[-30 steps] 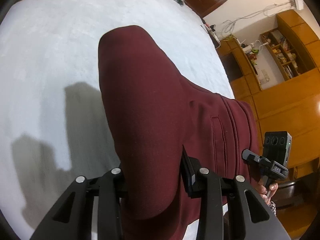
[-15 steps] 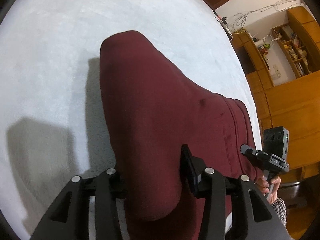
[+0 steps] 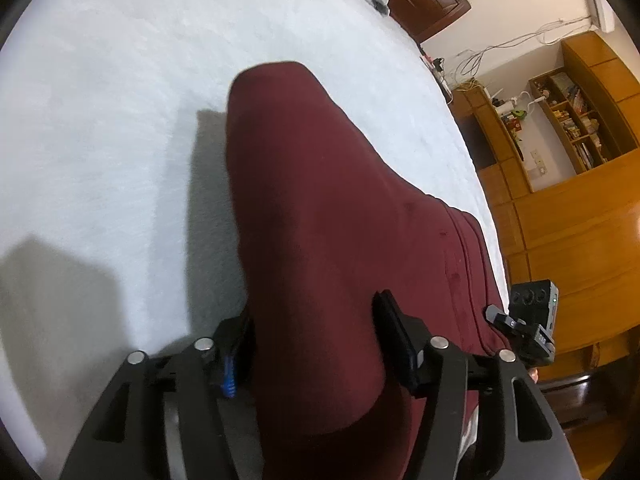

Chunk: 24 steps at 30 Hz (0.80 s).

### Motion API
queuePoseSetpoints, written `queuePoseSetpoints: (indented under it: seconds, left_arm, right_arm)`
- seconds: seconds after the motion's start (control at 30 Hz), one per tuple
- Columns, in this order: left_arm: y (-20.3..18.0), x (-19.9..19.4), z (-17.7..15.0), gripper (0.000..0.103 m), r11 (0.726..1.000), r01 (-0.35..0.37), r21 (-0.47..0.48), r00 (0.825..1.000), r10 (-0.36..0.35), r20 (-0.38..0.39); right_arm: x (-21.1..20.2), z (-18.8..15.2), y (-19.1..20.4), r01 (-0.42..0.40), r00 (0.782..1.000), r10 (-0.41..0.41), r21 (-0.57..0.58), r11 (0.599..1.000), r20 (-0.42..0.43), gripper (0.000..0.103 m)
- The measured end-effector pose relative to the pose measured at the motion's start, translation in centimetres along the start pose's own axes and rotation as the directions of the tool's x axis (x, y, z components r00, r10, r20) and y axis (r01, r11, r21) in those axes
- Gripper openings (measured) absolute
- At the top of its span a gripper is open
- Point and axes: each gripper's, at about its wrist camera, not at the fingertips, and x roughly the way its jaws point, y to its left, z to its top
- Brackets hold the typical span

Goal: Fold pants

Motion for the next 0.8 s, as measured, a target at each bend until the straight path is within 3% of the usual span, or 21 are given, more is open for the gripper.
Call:
queuePoseSetpoints:
  seconds: [0.1,0.27,0.4,0.57,0.67,0.7,0.8]
  left_arm:
    - [0.1,-1.2,-1.1,0.07,1.0,-0.017,-0.005,0.999,0.017,0.035]
    - [0.9,-3.6,-3.3,0.087,0.998,-0.034,-0.054,0.994,0.039,0.1]
    - [1.7,-5.4,-5.6,0.094,0.995,-0.029,-0.096,0.99,0.042,0.133]
    - [1.9,-7.6,-8.3,0.099,0.989,-0.095,-0.111,0.98,0.112,0.165]
    - [1.0,-8.1,-9.8,0.099,0.972,-0.201,-0.12,0.96,0.22,0.171]
    - [0.4,-8.3,-10.5,0.099,0.961,-0.248,-0.12,0.946,0.267,0.183]
    - [-1.0,-8.2,-12.1,0.099,0.929,-0.352,-0.117,0.913,0.368,0.178]
  right_arm:
    - [-0.6,-0.6,0.2,0.011,1.0,-0.011,-0.005,1.0,0.014,0.064]
    - [-2.2,-1.8,-0.5,-0.002,0.998,0.0,0.03,1.0,0.062,0.082]
    - [-4.4,-3.4,-1.3,-0.009,0.995,0.004,0.05,0.999,0.1,0.085]
    - [-5.7,-6.5,-0.5,0.099,0.991,-0.1,0.014,0.995,0.093,0.087]
    - [-5.5,-8.6,1.4,0.257,0.961,-0.256,-0.002,0.966,0.103,0.091]
    - [-5.4,-9.2,1.8,0.295,0.95,-0.293,-0.004,0.955,0.103,0.092]
    - [-4.4,-11.0,4.2,0.449,0.89,-0.446,-0.016,0.893,0.1,0.094]
